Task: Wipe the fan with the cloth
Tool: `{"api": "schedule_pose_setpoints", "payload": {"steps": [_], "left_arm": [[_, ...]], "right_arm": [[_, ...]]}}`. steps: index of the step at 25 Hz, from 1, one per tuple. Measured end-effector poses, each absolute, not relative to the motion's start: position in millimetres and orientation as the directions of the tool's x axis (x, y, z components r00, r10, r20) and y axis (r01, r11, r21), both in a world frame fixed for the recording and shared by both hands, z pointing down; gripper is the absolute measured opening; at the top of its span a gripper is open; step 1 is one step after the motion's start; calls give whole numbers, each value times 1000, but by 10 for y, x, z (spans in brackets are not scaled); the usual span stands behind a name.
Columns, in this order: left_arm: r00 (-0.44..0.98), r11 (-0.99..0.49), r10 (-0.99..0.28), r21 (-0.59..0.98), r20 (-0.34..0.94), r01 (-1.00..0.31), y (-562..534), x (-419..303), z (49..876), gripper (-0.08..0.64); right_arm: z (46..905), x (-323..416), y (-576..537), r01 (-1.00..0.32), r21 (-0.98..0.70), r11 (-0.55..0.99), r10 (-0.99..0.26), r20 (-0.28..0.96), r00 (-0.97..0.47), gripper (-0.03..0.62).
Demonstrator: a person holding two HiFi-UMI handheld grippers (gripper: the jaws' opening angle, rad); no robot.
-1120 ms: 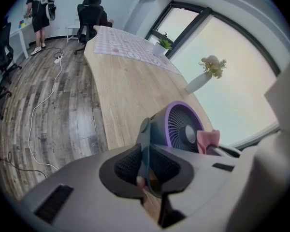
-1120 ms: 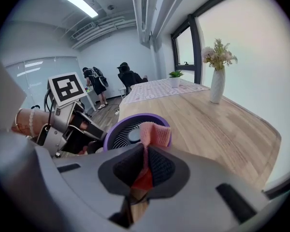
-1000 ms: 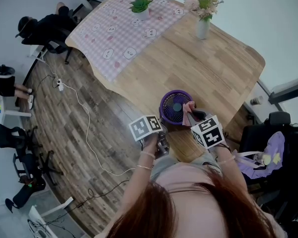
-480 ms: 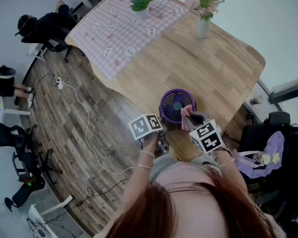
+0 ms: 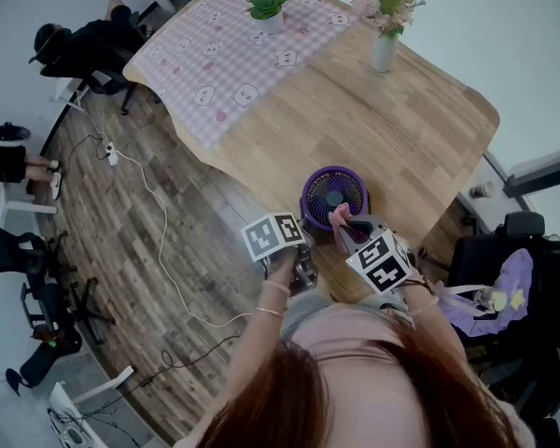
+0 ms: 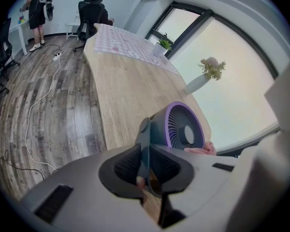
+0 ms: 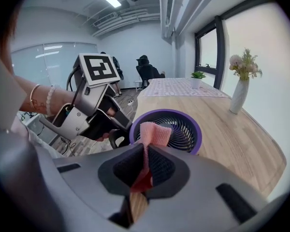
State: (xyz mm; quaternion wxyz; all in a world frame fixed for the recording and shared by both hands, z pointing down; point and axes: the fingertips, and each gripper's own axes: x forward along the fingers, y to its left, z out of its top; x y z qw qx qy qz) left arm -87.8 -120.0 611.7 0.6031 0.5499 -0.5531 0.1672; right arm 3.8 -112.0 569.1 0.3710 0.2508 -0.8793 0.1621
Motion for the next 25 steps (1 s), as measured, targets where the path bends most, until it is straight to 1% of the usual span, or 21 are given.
{"api": "schedule_pose_setpoints", "payload": {"steps": [13,25], "left_arm": [[349,326,-417,497,839,-804,-1191,-880,6114,49],[354,311,-428,503,832,-806,-1202,-884,6118,49]], "right_arm": [[5693,-215,-1018,-443,-37,896,-262,762,-592,23],[5714,-477,-1015,-343,-26,939,-191,789,-584,23]]}}
